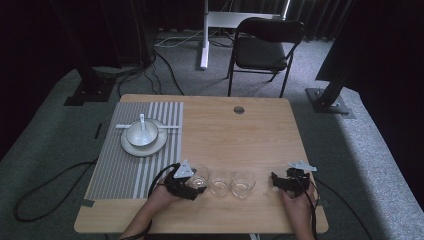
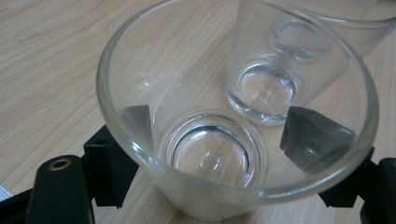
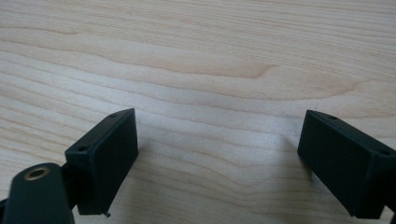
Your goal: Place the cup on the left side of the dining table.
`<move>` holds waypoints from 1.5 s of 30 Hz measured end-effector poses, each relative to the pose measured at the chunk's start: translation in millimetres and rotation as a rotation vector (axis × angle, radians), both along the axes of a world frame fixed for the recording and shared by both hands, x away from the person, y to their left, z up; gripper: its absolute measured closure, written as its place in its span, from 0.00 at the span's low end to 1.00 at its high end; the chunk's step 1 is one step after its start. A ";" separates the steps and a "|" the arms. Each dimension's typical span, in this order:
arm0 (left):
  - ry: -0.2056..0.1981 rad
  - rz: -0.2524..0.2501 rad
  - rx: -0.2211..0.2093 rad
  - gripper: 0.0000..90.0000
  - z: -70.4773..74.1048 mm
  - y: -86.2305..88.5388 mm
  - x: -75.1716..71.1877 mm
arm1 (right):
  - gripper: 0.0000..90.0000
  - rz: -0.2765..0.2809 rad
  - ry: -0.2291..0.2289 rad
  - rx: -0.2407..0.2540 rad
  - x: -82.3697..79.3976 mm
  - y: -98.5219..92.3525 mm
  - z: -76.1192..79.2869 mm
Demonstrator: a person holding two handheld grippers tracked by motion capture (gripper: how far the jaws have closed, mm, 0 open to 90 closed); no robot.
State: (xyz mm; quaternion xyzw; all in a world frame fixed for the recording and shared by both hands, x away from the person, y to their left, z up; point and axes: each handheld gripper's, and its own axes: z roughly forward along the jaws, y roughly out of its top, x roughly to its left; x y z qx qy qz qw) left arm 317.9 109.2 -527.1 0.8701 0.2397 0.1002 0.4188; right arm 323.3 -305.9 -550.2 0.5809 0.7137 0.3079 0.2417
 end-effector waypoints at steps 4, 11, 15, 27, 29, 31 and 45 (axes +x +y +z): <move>-0.015 0.010 0.000 0.24 0.3 0.9 -0.6 | 0.13 0.000 0.000 0.000 0.0 0.0 0.0; -0.030 0.048 -0.030 0.24 10.7 7.0 0.6 | 0.13 0.000 0.000 0.000 0.0 0.0 0.0; -0.039 0.065 -0.024 0.24 18.6 14.0 1.4 | 0.13 0.000 0.000 0.000 0.0 0.0 0.0; -0.064 0.246 0.000 0.24 26.4 56.3 2.1 | 0.13 0.000 0.000 0.000 0.0 0.0 0.0; -0.068 0.288 0.002 0.24 26.8 66.3 2.0 | 0.13 0.000 0.000 0.000 0.0 0.0 0.0; -0.070 0.319 0.014 0.24 27.0 74.0 1.6 | 0.13 0.000 0.000 0.000 0.0 0.0 0.0; -0.072 0.522 0.040 0.24 14.1 116.3 -2.5 | 0.13 0.001 0.000 -0.001 0.0 0.0 0.0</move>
